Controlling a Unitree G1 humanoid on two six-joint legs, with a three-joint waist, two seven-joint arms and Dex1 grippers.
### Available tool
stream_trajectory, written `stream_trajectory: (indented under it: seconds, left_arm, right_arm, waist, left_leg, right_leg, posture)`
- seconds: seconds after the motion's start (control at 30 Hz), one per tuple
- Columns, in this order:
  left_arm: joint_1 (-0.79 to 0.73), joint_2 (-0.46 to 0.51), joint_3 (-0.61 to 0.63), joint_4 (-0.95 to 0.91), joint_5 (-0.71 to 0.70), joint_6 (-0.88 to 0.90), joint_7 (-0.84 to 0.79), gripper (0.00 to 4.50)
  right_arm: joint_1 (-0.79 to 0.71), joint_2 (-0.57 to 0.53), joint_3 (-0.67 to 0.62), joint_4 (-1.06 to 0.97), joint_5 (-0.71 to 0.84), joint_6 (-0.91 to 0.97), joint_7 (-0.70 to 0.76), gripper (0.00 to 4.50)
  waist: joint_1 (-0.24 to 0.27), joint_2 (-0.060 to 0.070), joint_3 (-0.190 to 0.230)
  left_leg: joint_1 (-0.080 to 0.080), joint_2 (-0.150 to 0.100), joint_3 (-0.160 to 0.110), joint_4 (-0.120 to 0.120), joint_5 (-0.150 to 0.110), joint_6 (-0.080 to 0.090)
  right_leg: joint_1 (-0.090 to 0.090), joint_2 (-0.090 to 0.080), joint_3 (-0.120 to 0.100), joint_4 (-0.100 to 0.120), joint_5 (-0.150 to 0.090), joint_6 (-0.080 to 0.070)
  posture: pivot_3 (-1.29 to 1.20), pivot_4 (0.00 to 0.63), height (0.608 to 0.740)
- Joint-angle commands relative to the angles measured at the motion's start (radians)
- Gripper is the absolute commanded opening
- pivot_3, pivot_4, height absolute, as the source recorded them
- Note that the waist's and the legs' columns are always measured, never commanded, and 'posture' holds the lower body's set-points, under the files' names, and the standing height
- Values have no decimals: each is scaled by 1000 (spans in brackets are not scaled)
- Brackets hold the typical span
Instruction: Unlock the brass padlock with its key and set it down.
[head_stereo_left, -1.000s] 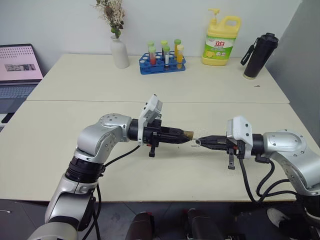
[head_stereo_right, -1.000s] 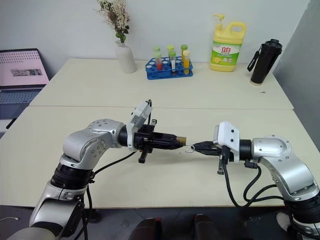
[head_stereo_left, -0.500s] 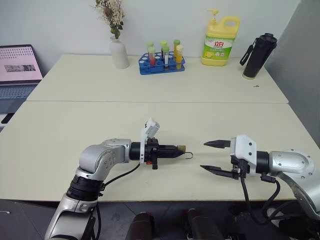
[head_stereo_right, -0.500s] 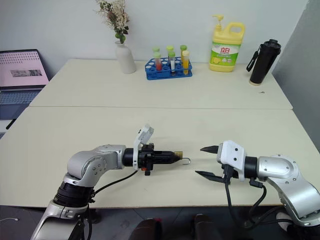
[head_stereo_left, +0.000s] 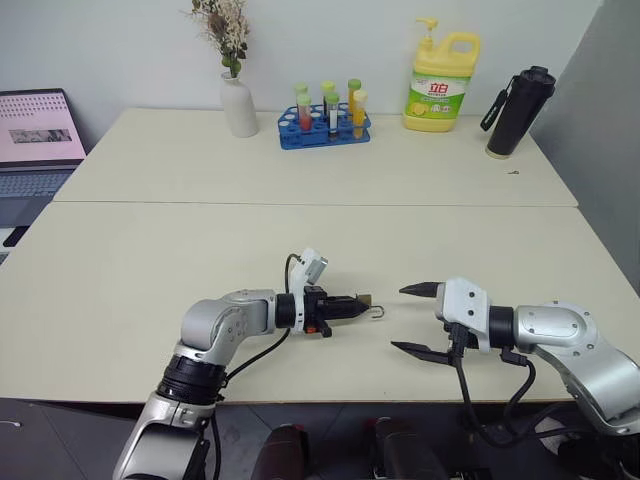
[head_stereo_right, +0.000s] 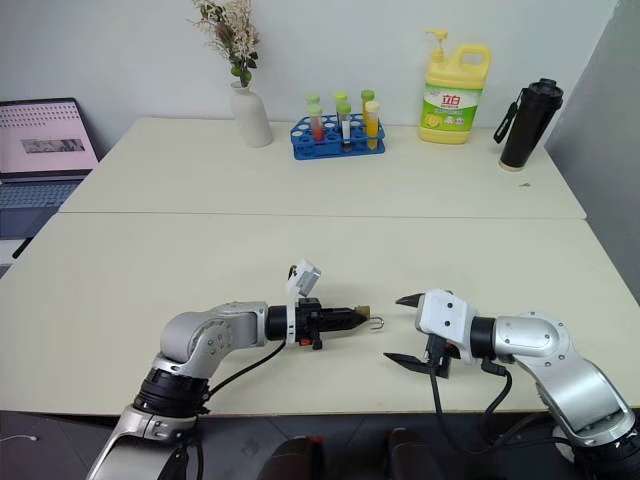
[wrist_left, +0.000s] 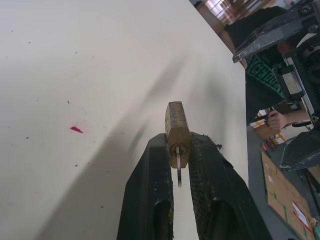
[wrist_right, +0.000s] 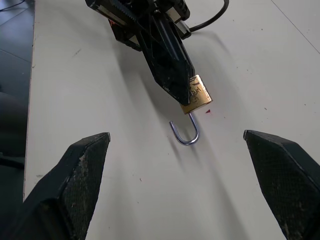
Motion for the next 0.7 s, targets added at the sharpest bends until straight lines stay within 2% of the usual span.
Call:
stream_trajectory:
  seconds: [0.03, 0.37, 0.4, 0.6, 0.7]
  left_arm:
    - [-20, -5, -1, 9, 2, 11, 5, 143]
    - [-49, -22, -6, 56, 18, 35, 29, 143]
    - [-51, -22, -8, 60, 21, 32, 27, 872]
    - [-70, -3, -1, 34, 55, -16, 30, 2718]
    - [-69, 55, -22, -31, 130, -122, 20, 3623]
  right_arm:
    - [-8, 8, 0, -13, -10, -24, -6, 4500]
    - [2, 19, 0, -10, -28, -18, -17, 4500]
    - [3, 19, 0, -10, -30, -18, -19, 4500]
    - [12, 11, -21, -19, -27, -12, -20, 4500]
    - [16, 7, -33, -25, -24, -7, -23, 4500]
  waist:
    - [0, 0, 0]
    - [-1, 0, 0]
    - [-1, 0, 0]
    - [-1, 0, 0]
    - [-1, 0, 0]
  left_leg:
    - [0, 0, 0, 0, 0, 0]
    - [0, 0, 0, 0, 0, 0]
    - [0, 0, 0, 0, 0, 0]
    - [0, 0, 0, 0, 0, 0]
    - [0, 0, 0, 0, 0, 0]
  right_leg:
    - [0, 0, 0, 0, 0, 0]
    - [0, 0, 0, 0, 0, 0]
    - [0, 0, 0, 0, 0, 0]
    - [0, 0, 0, 0, 0, 0]
    - [0, 0, 0, 0, 0, 0]
  posture:
    - [0, 150, 740]
    - [0, 150, 740]
    - [0, 150, 740]
    - [0, 150, 740]
    - [0, 150, 740]
